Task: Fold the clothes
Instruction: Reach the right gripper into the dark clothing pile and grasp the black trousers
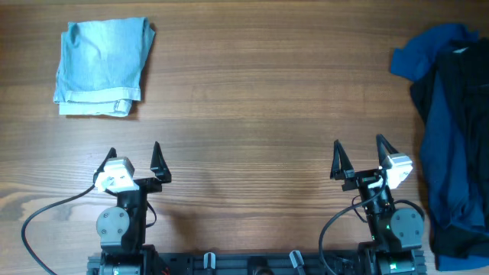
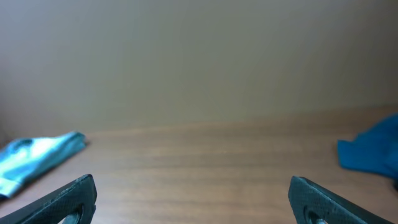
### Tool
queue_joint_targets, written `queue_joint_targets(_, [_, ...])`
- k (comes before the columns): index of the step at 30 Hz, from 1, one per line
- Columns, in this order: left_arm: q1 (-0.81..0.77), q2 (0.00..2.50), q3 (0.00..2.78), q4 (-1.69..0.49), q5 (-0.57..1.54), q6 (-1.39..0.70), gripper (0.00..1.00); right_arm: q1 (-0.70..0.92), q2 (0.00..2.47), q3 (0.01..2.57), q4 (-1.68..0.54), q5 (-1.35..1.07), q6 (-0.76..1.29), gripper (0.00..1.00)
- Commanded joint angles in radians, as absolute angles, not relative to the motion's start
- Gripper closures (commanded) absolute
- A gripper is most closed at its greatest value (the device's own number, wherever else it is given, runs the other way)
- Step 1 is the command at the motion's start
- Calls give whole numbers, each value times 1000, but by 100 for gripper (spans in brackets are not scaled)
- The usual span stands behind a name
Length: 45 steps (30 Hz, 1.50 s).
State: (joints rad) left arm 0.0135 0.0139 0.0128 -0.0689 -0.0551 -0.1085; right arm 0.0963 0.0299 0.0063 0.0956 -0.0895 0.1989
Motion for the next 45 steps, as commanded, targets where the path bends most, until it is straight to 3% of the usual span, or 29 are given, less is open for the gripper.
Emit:
queue_joint_targets(1, [19,12,6,-68,-54,-86,0,102,34,15,111,-189,297,0])
queue_joint_targets(12, [19,12,6,-68,-54,-86,0,102,57,295,35,-289,286,0])
queue_joint_targets(17, [19,12,6,-68,-54,-86,0,102,179,505,-50,-291,242,0])
queue_joint_targets(26, [19,12,6,-68,-54,-86,0,102,620,909,-266,-319,130,0])
queue_joint_targets(31, [19,12,6,-68,-54,-86,0,87,952,1251,-529,-288,77,0])
queue_joint_targets(39, [19,12,6,-68,-54,-86,0,-81,1452,1807,-948,-159,71,0])
queue_joint_targets(45, [19,12,6,-68,-54,-86,0,-214,1637,1883,-979,-84,-52,0])
